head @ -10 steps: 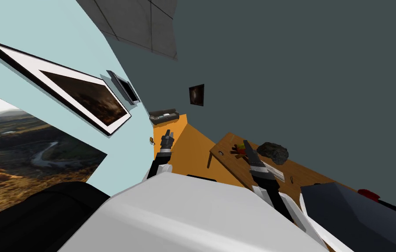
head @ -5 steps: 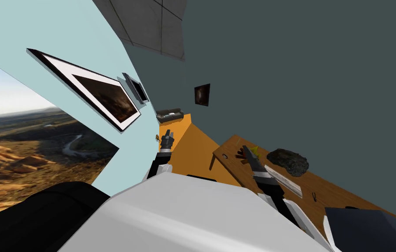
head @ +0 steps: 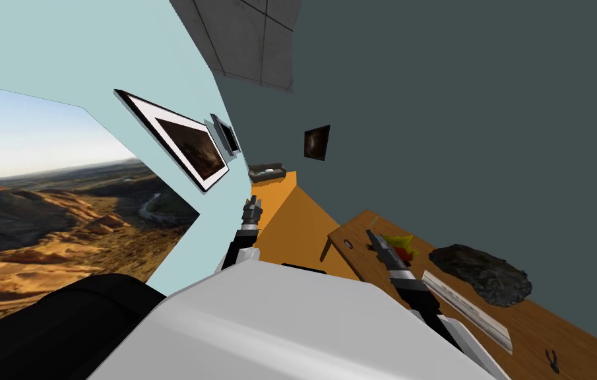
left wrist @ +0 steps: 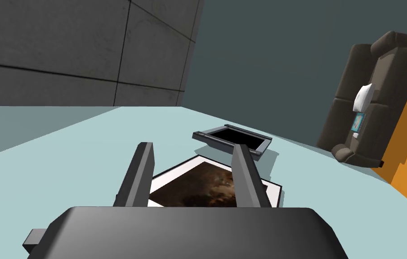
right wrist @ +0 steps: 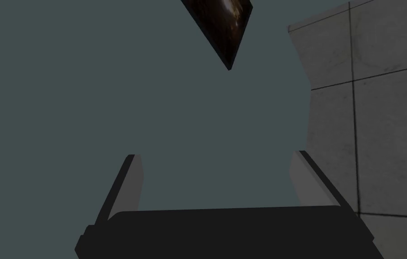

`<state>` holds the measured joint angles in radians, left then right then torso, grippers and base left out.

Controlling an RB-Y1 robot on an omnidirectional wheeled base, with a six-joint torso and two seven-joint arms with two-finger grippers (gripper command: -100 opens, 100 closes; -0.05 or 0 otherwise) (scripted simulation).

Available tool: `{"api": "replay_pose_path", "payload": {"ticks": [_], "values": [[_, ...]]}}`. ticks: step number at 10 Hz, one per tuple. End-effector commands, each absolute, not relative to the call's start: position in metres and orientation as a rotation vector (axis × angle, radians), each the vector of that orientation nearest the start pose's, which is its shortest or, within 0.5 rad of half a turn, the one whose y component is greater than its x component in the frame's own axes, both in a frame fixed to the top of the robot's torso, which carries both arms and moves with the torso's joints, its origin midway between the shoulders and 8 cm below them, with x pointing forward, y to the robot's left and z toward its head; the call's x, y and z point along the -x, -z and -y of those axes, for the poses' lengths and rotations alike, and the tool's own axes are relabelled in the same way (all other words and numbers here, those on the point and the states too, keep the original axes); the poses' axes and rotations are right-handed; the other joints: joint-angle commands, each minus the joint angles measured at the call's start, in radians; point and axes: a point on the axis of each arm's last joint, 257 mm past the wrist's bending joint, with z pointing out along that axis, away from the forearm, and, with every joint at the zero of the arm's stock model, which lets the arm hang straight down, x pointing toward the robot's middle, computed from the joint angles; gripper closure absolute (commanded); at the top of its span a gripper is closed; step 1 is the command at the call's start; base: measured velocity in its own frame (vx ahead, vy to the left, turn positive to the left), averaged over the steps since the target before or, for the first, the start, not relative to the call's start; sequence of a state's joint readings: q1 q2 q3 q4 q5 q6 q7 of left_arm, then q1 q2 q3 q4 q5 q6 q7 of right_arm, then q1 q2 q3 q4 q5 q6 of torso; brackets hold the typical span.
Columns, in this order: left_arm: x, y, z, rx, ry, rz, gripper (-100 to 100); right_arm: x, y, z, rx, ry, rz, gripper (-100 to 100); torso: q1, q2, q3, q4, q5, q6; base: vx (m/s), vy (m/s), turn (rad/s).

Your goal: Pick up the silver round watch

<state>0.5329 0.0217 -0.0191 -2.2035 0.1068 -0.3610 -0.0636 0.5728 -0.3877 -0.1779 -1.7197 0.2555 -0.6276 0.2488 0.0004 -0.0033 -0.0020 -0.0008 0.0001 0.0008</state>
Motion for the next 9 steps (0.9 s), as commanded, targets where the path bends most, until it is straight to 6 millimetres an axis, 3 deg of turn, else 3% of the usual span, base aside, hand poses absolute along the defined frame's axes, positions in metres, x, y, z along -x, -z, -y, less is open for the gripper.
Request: {"api": "replay_pose_path", "payload": {"ticks": [1,6,9], "values": [[-0.373,0.052,-0.292,0.884,1.257,-0.756,0,-0.335,0.241,0.397,-0.342,-0.522,-1.483,-100,0.000,0.000,0.000,0.000,0.000,0.000,0.043,0.008,0.208],[-0.373,0.052,-0.293,0.884,1.257,-0.756,0,-0.297,0.308,0.436,-0.286,-0.375,-1.686,-100,0.001,0.001,0.000,0.000,0.000,0.000,0.041,0.006,0.270],[-0.373,0.052,-0.292,0.884,1.257,-0.756,0,-0.277,0.336,0.454,-0.278,-0.317,-1.769,-100,0.001,0.000,0.000,0.000,0.000,-0.001,0.035,0.003,0.204]]}}
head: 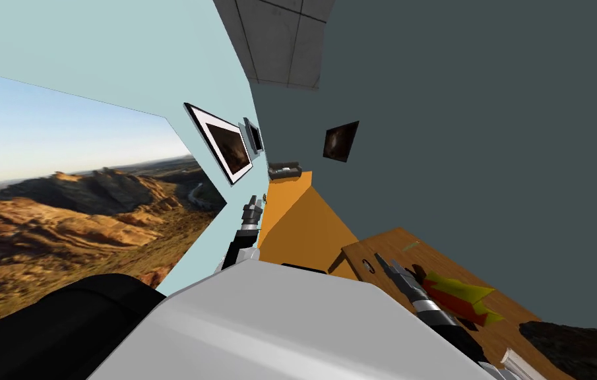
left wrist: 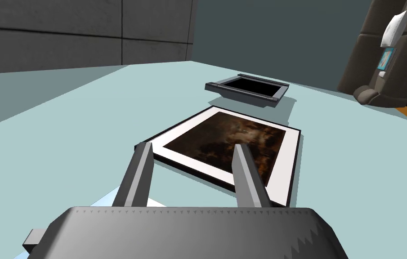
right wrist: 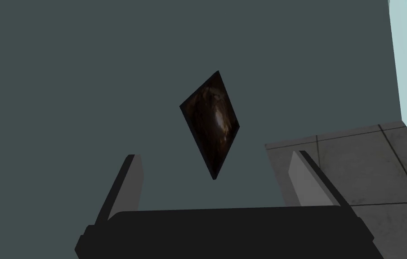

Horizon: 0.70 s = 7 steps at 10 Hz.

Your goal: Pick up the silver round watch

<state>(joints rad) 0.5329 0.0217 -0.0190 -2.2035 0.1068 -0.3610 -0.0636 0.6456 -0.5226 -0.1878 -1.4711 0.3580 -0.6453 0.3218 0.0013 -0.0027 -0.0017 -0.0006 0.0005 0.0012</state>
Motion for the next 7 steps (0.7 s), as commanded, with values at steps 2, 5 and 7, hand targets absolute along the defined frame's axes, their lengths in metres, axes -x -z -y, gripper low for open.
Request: {"api": "replay_pose_path", "payload": {"ticks": [2,5,7], "values": [[-0.373,0.052,-0.293,0.884,1.257,-0.756,0,-0.262,0.352,0.464,-0.248,-0.273,-1.832,-100,0.000,0.001,0.001,0.000,0.000,0.000,0.018,0.006,0.120],[-0.373,0.052,-0.293,0.884,1.257,-0.756,0,-0.241,0.373,0.478,-0.227,-0.223,-1.906,-100,0.000,0.001,0.001,0.000,0.000,0.000,0.022,0.009,0.138],[-0.373,0.052,-0.293,0.884,1.257,-0.756,0,-0.218,0.394,0.492,-0.206,-0.172,-1.984,-100,0.001,0.000,0.000,0.000,0.000,0.000,0.032,0.011,0.249]]}}
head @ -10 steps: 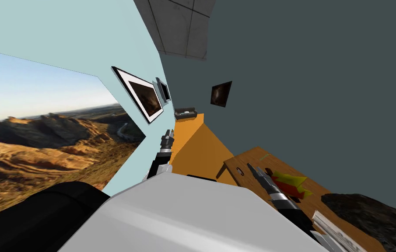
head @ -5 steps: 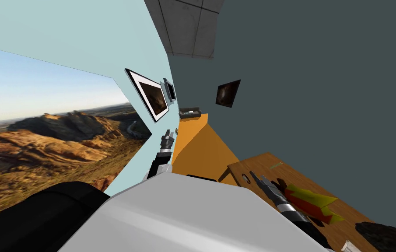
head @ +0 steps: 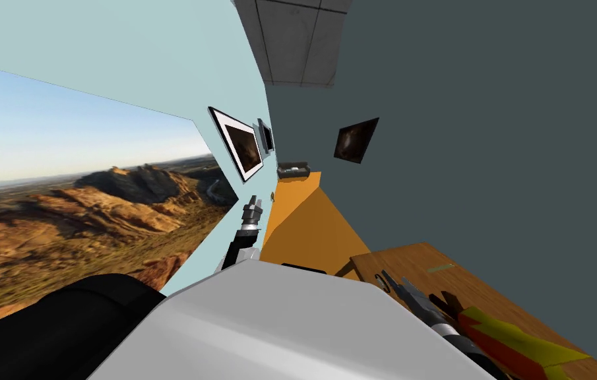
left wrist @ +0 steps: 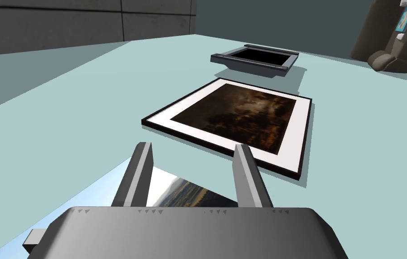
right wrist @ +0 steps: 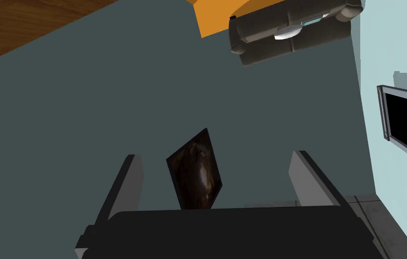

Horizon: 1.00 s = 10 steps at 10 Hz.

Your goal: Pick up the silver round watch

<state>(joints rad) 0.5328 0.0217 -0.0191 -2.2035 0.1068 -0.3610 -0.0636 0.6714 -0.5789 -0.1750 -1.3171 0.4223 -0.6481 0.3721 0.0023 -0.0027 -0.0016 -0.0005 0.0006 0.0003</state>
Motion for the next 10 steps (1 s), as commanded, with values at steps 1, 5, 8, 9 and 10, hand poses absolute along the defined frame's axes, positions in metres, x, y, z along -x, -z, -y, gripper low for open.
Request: {"api": "replay_pose_path", "payload": {"ticks": [1,5,8,9,10], "values": [[-0.373,0.052,-0.292,0.884,1.257,-0.756,0,-0.212,0.400,0.496,-0.219,-0.163,-1.997,-100,0.000,0.000,0.000,0.000,0.000,0.000,0.033,0.006,0.132],[-0.373,0.052,-0.293,0.884,1.257,-0.756,0,-0.158,0.438,0.523,-0.178,-0.061,-2.157,-100,0.000,0.001,0.000,0.000,0.000,0.001,0.025,0.016,0.174],[-0.373,0.052,-0.293,0.884,1.257,-0.756,0,-0.130,0.453,0.535,-0.153,-0.015,-2.234,-100,0.000,0.002,0.001,0.000,0.000,0.001,0.020,0.014,0.152],[-0.373,0.052,-0.292,0.884,1.257,-0.756,0,-0.122,0.457,0.539,-0.167,-0.005,-2.250,-100,0.001,0.001,0.001,0.000,0.000,0.000,0.027,0.013,0.155],[-0.373,0.052,-0.293,0.884,1.257,-0.756,0,-0.096,0.470,0.548,-0.136,0.036,-2.321,-100,0.000,0.001,0.000,0.000,0.000,0.001,0.035,0.028,0.230]]}}
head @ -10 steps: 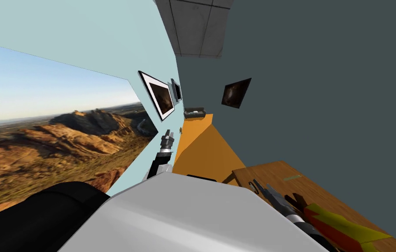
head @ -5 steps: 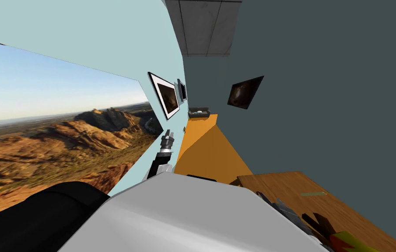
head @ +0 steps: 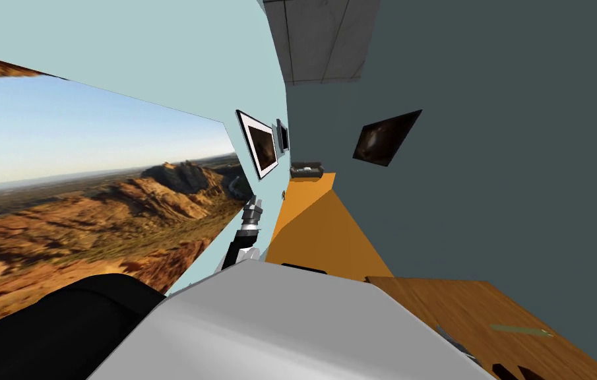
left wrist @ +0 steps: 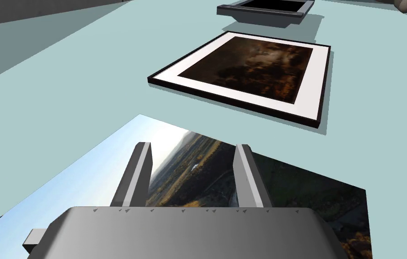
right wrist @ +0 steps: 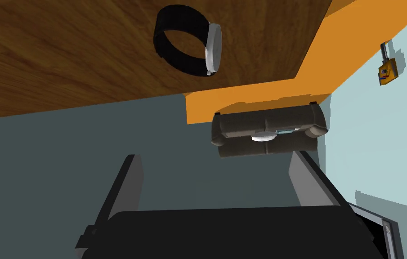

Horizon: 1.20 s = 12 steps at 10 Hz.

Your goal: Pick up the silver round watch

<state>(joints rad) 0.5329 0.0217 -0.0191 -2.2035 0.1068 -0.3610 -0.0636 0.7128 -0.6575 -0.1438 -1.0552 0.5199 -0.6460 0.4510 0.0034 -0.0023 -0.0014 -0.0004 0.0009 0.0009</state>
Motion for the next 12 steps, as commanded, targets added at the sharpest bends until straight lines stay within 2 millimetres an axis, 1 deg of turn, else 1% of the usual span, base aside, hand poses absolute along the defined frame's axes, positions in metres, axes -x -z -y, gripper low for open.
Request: {"api": "replay_pose_path", "payload": {"ticks": [1,2,3,4,5,6,7,8,9,12], "values": [[-0.373,0.052,-0.293,0.884,1.257,-0.756,0,-0.091,0.472,0.550,-0.144,0.042,-2.329,-100,0.000,0.000,0.000,0.000,0.000,0.000,0.032,0.023,0.134],[-0.373,0.052,-0.293,0.884,1.257,-0.756,0,-0.091,0.472,0.550,-0.144,0.042,-2.329,-100,0.000,0.000,0.000,0.000,0.000,0.001,0.016,0.010,-0.017],[-0.373,0.052,-0.293,0.884,1.257,-0.756,0,-0.071,0.480,0.556,-0.099,0.072,-2.388,-100,0.000,0.001,0.000,0.000,0.000,0.001,0.022,0.027,0.245],[-0.373,0.052,-0.293,0.884,1.257,-0.756,0,-0.060,0.484,0.560,-0.118,0.085,-2.408,-100,0.000,0.001,0.000,0.000,0.000,0.000,0.030,0.020,0.175],[-0.373,0.052,-0.293,0.884,1.257,-0.756,0,-0.034,0.492,0.567,-0.081,0.119,-2.474,-100,0.000,0.000,0.000,0.000,0.000,0.001,0.037,0.024,0.299],[-0.373,0.052,-0.293,0.884,1.257,-0.756,0,-0.028,0.494,0.569,-0.091,0.126,-2.485,-100,0.000,0.000,0.000,0.000,0.000,0.000,0.033,0.019,0.100],[-0.373,0.052,-0.293,0.884,1.257,-0.756,0,-0.028,0.494,0.569,-0.091,0.126,-2.485,-100,0.000,0.000,0.000,0.000,0.000,0.001,0.016,0.012,-0.045],[-0.373,0.052,-0.293,0.884,1.257,-0.756,0,0.003,0.501,0.577,-0.063,0.164,-2.560,-100,0.000,0.001,0.001,0.000,0.000,0.001,0.026,0.029,0.232],[-0.373,0.052,-0.293,0.884,1.257,-0.756,0,0.034,0.508,0.584,-0.034,0.198,-2.632,-100,0.000,0.001,0.000,0.000,0.000,0.000,0.059,0.055,0.410],[-0.373,0.052,-0.293,0.884,1.257,-0.756,0,0.119,0.516,0.597,0.056,0.278,-2.828,-100,0.002,-0.003,-0.002,-0.001,0.001,0.000,0.070,0.052,0.310]]}}
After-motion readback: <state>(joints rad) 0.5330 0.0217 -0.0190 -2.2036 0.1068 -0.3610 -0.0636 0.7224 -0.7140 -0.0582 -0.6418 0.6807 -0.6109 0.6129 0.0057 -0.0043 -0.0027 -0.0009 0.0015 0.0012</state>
